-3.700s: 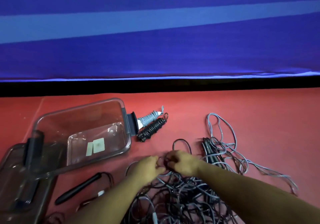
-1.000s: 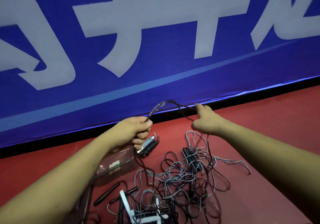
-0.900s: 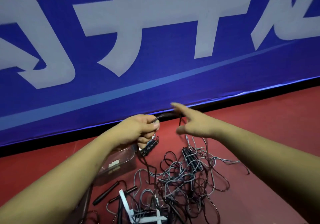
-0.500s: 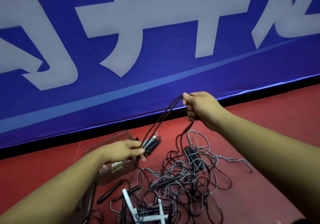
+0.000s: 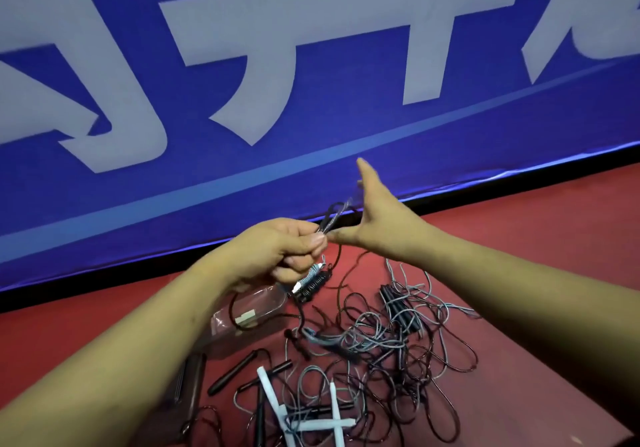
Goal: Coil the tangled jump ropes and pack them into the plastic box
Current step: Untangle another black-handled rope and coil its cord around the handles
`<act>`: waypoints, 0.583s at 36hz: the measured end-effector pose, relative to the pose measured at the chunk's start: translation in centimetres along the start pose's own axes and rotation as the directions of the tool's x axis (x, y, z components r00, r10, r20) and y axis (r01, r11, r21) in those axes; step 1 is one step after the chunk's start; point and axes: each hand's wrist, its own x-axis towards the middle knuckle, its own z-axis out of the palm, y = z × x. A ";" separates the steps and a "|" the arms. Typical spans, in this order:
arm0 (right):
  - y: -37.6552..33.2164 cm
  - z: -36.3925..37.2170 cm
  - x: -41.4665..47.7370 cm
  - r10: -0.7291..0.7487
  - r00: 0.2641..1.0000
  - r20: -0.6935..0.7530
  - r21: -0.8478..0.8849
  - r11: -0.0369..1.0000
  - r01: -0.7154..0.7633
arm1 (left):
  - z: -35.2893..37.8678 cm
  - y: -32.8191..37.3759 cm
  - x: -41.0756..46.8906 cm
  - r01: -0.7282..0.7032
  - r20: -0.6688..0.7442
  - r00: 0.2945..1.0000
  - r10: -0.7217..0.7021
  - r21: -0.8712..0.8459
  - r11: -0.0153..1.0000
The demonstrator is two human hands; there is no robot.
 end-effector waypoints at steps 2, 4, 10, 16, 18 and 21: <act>-0.1 -0.6 -0.1 -0.073 0.996 -0.045 -0.085 0.994 0.069 | 0.1 -0.1 0.0 0.064 0.006 0.998 -0.064 0.048 0.997; 0.1 -0.9 -0.2 -0.197 0.972 0.129 -0.222 0.949 0.222 | 0.4 -0.1 0.2 0.110 -0.022 0.994 -0.108 0.099 0.989; -1.2 -1.1 -2.0 0.000 0.820 0.573 0.070 0.996 -0.049 | -0.5 -1.0 0.3 0.088 -0.048 0.996 -0.075 0.371 0.924; -1.3 -4.6 -0.3 0.117 0.990 0.082 0.477 0.867 -0.142 | -4.8 -5.2 -0.5 0.315 -0.187 0.947 -0.261 0.699 0.642; -0.5 -5.2 0.2 0.187 0.981 -0.060 0.423 0.894 -0.145 | -6.0 -6.4 -1.2 0.322 -0.258 0.945 -0.199 0.639 0.699; 1.6 -5.4 0.2 0.253 0.962 -0.106 0.030 0.968 -0.251 | -5.9 -6.1 -1.4 0.217 -0.327 0.942 -0.077 0.415 0.884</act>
